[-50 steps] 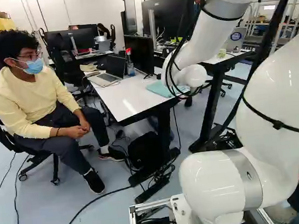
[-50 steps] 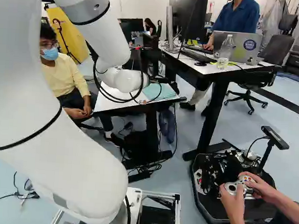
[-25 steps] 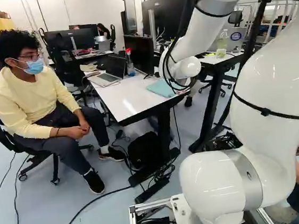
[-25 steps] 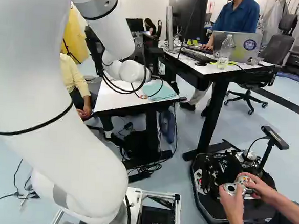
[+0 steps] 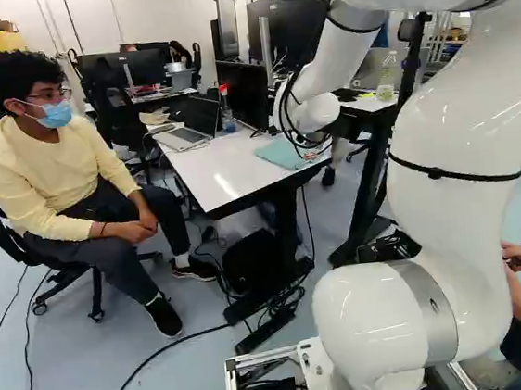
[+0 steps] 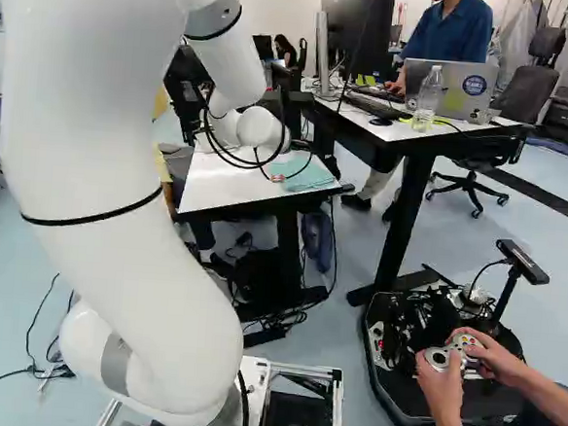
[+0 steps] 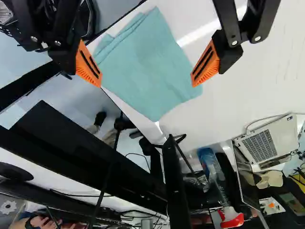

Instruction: Clean the table with the green towel

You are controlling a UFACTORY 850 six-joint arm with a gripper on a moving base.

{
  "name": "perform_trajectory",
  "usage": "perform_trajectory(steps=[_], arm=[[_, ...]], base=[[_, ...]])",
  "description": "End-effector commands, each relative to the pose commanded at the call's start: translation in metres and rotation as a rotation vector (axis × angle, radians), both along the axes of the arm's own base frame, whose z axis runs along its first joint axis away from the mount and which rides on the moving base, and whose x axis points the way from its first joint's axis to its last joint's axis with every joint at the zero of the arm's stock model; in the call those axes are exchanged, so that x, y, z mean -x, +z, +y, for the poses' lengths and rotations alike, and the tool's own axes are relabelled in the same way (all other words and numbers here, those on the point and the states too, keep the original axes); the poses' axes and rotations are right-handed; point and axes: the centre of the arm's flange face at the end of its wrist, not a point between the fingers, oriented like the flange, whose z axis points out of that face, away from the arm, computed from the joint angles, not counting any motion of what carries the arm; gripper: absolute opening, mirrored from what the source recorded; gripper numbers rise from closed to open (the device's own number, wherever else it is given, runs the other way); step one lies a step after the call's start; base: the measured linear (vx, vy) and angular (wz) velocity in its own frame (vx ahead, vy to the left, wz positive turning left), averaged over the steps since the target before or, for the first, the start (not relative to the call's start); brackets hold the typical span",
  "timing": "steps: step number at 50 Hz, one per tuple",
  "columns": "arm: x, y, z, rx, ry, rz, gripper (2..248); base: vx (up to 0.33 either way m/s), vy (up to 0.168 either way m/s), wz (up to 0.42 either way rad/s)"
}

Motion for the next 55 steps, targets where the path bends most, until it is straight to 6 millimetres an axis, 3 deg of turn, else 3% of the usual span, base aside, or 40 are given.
perform_trajectory(steps=[35,55], arm=[[-0.062,-0.015,-0.005,-0.014,0.005,0.117,247],[-0.088,-0.022,-0.005,-0.020,0.009,0.174,247]], base=[[0.000,0.000,0.000],[0.000,0.000,0.000]])
